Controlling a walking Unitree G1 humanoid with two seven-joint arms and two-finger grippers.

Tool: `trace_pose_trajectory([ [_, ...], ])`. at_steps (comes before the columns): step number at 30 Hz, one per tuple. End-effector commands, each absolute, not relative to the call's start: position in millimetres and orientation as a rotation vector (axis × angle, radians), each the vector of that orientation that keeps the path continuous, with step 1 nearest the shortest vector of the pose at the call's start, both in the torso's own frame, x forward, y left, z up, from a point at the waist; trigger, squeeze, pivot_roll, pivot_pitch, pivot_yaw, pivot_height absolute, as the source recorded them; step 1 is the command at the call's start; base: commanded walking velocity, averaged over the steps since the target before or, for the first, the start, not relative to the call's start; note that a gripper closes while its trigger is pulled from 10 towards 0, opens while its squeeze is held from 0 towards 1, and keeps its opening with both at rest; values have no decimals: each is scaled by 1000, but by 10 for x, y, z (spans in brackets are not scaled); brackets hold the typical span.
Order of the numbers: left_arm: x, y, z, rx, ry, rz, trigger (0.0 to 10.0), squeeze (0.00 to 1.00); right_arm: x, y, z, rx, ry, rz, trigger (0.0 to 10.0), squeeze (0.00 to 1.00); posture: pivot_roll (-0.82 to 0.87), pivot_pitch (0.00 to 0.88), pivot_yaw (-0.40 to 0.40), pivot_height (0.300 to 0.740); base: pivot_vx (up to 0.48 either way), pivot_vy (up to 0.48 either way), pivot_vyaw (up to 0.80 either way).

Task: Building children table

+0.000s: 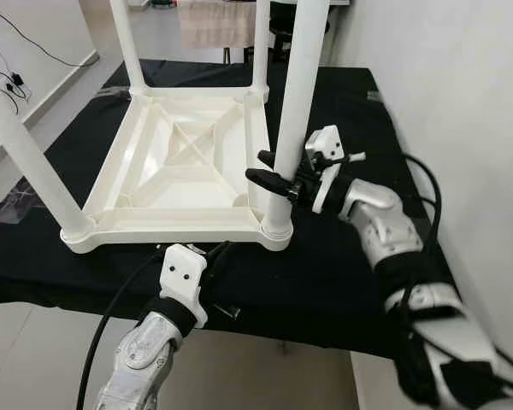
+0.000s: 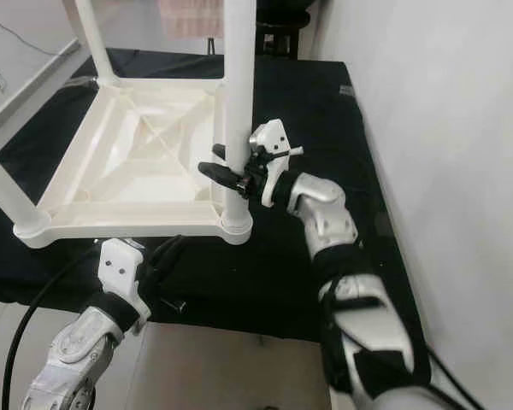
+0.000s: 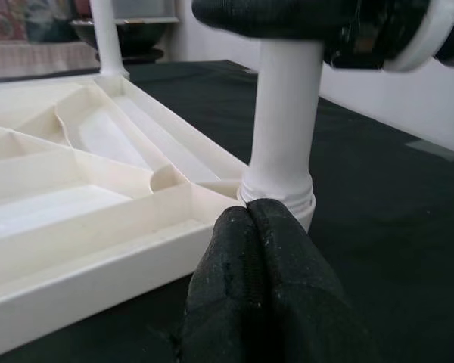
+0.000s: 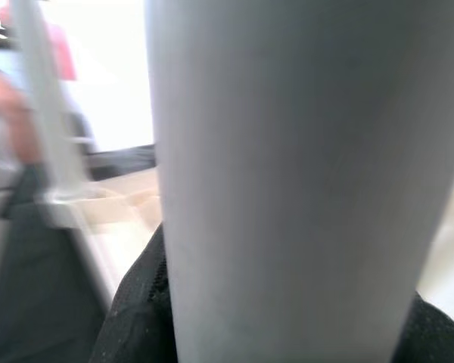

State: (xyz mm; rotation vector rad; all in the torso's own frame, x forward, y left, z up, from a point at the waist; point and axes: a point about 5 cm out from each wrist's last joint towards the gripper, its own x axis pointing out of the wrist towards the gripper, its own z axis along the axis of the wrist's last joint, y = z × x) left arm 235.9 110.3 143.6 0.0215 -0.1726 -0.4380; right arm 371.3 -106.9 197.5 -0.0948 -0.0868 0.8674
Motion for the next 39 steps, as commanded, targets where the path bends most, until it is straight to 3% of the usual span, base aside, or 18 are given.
trace_pose_trajectory([
  [1, 2346, 1133, 1406, 19, -156, -434, 10000, 0, 3656, -1156, 1450, -136, 148, 583, 0, 0, 91, 113, -33, 740, 0, 0, 0],
  [2, 2346, 1133, 1406, 19, -156, -434, 10000, 0, 3656, -1156, 1450, -136, 148, 583, 0, 0, 91, 113, -33, 740, 0, 0, 0],
  [3, 2346, 1136, 1406, 19, -156, -434, 10000, 0, 3609, -1206, 1329, -125, 202, 379, 0, 0, 91, 113, -33, 740, 0, 0, 0],
  [4, 2350, 1137, 1408, 20, -157, -434, 10000, 0, 3492, -1113, 1278, -128, 212, 349, 0, 0, 91, 118, -31, 740, 0, 0, 0],
  [6, 2354, 1137, 1408, 21, -157, -434, 10000, 0, 3410, -1038, 1262, -131, 208, 355, 0, 0, 78, 114, -24, 740, 0, 0, 0],
  [12, 2360, 1117, 1404, 15, -157, -436, 10000, 0, 3611, -1035, 1428, -164, 154, 372, 0, 0, 75, 108, -39, 740, 0, 0, 0],
  [13, 2360, 1119, 1406, 15, -158, -428, 10000, 0, 3636, -1015, 1468, -163, 143, 374, 1647, 0, 76, 109, -39, 740, 0, 0, 0],
  [15, 2360, 1121, 1407, 15, -159, -423, 10000, 0, 3648, -1000, 1492, -163, 136, 376, 1647, 0, 76, 109, -39, 740, 0, 0, 0],
  [16, 2363, 1120, 1407, 14, -159, -421, 10000, 0, 3644, -968, 1553, -132, 108, 384, 10000, 145, 81, 108, -39, 740, 0, 0, 0],
  [17, 2365, 1118, 1407, 13, -158, -424, 10000, 0, 3638, -933, 1616, -98, 82, 431, 10000, 1000, 79, 108, -38, 740, 0, 0, 0],
  [22, 2366, 1111, 1406, 10, -155, -431, 10000, 0, 3630, -912, 1811, -30, 5, 522, 10000, 1000, 76, 106, -32, 740, 0, 0, 0],
  [23, 2367, 1110, 1406, 10, -155, -432, 10000, 0, 3644, -922, 1870, -6, -19, 577, 10000, 800, 76, 106, -32, 740, 0, 0, 0],
  [25, 2368, 1109, 1406, 10, -155, -433, 10000, 0, 3660, -929, 1905, 10, -35, 619, 10000, 800, 76, 106, -32, 740, 0, 0, 0],
  [26, 2370, 1108, 1406, 9, -154, -433, 10000, 0, 3657, -926, 1920, 1, -43, 718, 10000, 0, 74, 105, -28, 740, 0, 0, 0],
  [33, 2366, 1103, 1398, 10, -151, -438, 10000, 0, 3683, -1046, 1894, -83, -1, 969, 10000, 0, 85, 101, -29, 740, 0, 0, 0],
  [37, 2362, 1102, 1397, 12, -150, -437, 10000, 0, 3719, -1092, 1914, -80, 2, 991, 10000, 0, 92, 100, -30, 740, 0, 0, 0],
  [38, 2359, 1102, 1396, 12, -150, -437, 10000, 0, 3734, -1112, 1919, -79, -1, 1003, 9490, 0, 96, 100, -31, 740, 0, 0, 0],
  [39, 2357, 1102, 1395, 13, -149, -437, 10000, 0, 3742, -1126, 1923, -75, -3, 1014, 7843, 0, 96, 100, -31, 740, 0, 0, 0],
])
